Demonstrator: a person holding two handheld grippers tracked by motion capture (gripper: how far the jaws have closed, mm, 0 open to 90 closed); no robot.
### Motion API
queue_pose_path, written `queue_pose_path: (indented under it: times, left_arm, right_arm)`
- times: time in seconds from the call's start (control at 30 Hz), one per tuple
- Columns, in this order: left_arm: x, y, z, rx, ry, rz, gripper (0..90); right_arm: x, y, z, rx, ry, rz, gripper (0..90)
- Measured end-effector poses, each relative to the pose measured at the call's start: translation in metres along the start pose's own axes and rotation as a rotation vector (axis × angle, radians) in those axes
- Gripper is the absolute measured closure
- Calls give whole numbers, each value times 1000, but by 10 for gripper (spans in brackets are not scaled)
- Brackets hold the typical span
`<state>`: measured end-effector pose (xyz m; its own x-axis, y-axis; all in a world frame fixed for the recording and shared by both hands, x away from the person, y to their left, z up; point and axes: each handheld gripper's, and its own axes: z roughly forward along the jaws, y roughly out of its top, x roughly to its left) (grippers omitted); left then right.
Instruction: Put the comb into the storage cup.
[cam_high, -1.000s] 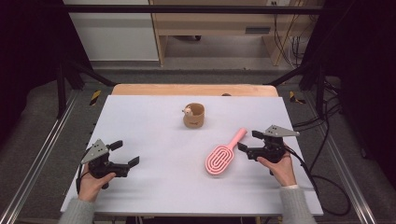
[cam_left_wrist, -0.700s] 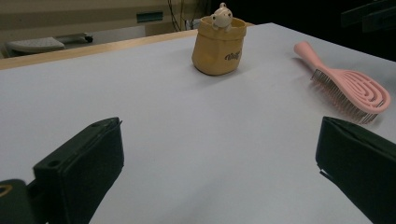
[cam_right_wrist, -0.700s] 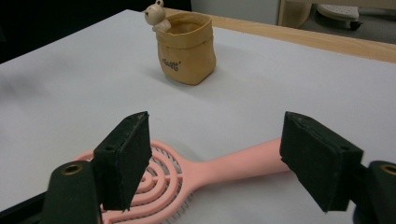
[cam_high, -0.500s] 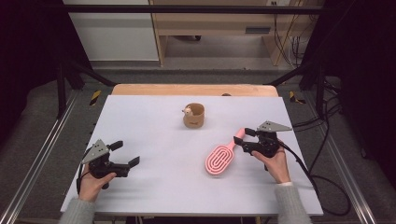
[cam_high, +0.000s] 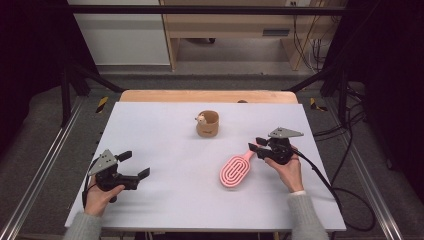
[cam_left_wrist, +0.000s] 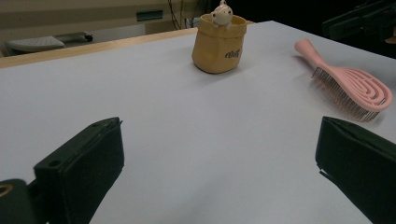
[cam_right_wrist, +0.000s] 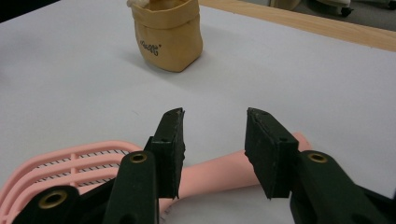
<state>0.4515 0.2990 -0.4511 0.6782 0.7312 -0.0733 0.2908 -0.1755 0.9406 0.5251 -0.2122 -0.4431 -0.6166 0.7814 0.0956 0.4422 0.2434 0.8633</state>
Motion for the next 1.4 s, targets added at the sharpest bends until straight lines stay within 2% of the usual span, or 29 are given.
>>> queue_pose_path:
  times: [0.27,0.53,0.8,1.0,1.4]
  left_arm:
    - [0,0,0,0,2,-1,11]
    - [0,0,1,1,2,1,11]
    - [0,0,0,0,1,-1,12]
    - [1,-1,1,0,2,-1,12]
    - [1,-1,1,2,2,-2,13]
  right_arm:
    - [-3,1,9,22,-13,1,678]
    - [-5,1,20,65,-33,-20,782]
    - [-6,0,31,93,-39,-21,854]
    - [-8,0,36,106,-48,-28,900]
    - [-11,-2,43,148,-66,-40,900]
